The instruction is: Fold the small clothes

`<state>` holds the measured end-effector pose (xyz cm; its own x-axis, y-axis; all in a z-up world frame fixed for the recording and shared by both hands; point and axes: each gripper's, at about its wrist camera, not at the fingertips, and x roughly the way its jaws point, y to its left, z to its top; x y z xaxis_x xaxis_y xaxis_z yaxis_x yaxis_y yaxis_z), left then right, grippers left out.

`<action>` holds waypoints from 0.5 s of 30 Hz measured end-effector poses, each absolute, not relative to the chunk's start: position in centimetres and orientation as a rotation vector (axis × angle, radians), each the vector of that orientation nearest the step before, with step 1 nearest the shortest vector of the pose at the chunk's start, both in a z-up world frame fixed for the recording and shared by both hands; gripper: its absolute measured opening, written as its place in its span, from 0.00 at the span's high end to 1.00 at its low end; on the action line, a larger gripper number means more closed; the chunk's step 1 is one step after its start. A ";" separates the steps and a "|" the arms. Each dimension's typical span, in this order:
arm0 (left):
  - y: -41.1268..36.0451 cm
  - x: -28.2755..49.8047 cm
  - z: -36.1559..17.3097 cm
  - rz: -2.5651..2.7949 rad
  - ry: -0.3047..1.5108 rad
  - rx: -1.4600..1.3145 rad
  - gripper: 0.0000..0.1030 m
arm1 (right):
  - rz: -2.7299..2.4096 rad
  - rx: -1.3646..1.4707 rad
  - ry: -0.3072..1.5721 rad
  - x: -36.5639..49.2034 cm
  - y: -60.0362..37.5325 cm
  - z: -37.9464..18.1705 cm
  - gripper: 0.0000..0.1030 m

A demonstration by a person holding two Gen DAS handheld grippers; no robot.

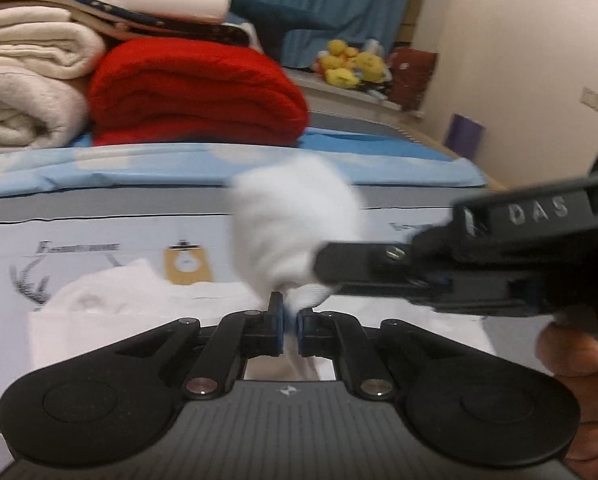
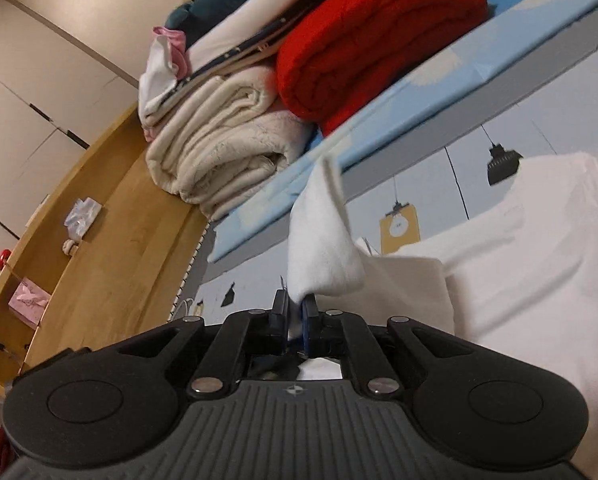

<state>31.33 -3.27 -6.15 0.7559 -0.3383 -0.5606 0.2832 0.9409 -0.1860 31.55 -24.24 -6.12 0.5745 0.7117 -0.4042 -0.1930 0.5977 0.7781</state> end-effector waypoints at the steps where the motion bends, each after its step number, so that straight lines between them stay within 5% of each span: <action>1: -2.9 31.4 -6.1 -0.321 0.632 -0.095 0.95 | 0.585 0.749 0.794 31.7 -24.2 -6.3 0.90; 5: -0.2 32.0 -5.7 -0.204 0.669 -0.106 0.95 | 0.465 0.650 0.810 31.5 -24.1 -6.5 0.80; 15: 16.6 32.5 -4.0 0.556 0.729 -0.054 0.95 | -0.097 0.433 1.073 33.0 -27.2 -12.1 0.80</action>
